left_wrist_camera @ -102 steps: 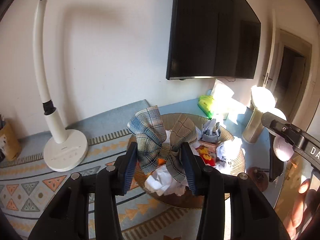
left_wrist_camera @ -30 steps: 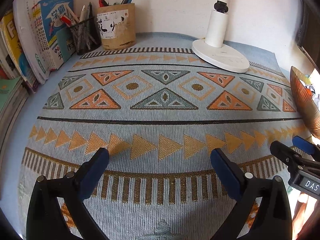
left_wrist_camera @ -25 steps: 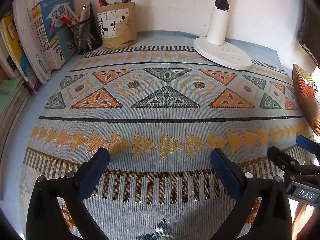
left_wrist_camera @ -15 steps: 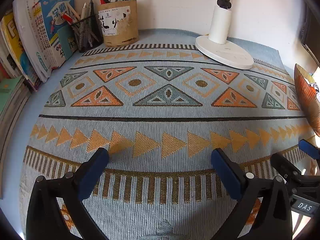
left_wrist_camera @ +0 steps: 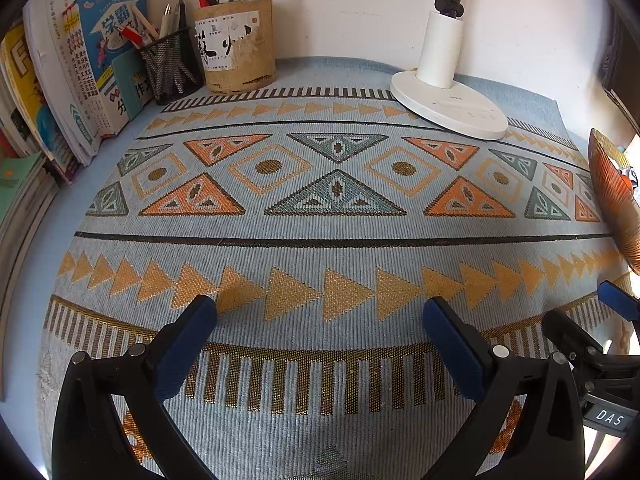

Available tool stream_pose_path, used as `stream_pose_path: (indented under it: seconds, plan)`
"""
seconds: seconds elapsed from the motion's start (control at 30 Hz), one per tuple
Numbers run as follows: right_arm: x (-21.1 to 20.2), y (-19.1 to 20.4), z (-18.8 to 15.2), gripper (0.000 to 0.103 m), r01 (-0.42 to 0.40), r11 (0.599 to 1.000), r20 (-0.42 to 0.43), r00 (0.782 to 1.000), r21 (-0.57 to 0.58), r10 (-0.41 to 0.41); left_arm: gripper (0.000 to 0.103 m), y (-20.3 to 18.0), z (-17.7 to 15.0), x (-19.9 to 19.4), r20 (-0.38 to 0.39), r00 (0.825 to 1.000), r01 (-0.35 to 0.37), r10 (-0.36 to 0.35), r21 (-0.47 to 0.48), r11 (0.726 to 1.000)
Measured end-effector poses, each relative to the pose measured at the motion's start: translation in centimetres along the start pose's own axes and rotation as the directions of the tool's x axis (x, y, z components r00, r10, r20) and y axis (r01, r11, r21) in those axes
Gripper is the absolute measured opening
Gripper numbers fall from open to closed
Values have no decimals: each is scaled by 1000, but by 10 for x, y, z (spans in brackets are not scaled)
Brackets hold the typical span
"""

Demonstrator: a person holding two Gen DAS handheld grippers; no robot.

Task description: Organize objects

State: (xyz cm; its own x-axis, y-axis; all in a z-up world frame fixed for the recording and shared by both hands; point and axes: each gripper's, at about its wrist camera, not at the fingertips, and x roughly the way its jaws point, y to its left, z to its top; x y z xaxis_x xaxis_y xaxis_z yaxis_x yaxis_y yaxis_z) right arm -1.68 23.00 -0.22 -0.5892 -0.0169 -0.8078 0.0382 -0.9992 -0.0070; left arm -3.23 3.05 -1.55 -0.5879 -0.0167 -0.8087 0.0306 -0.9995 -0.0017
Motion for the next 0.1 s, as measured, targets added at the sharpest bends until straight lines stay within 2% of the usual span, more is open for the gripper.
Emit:
stream_pose_path:
  seconds: [0.1]
  plan:
    - [0, 0, 0, 103, 0, 1000, 0, 1000, 0, 0, 103, 0, 0, 0, 0, 1000, 0, 0, 0, 1000]
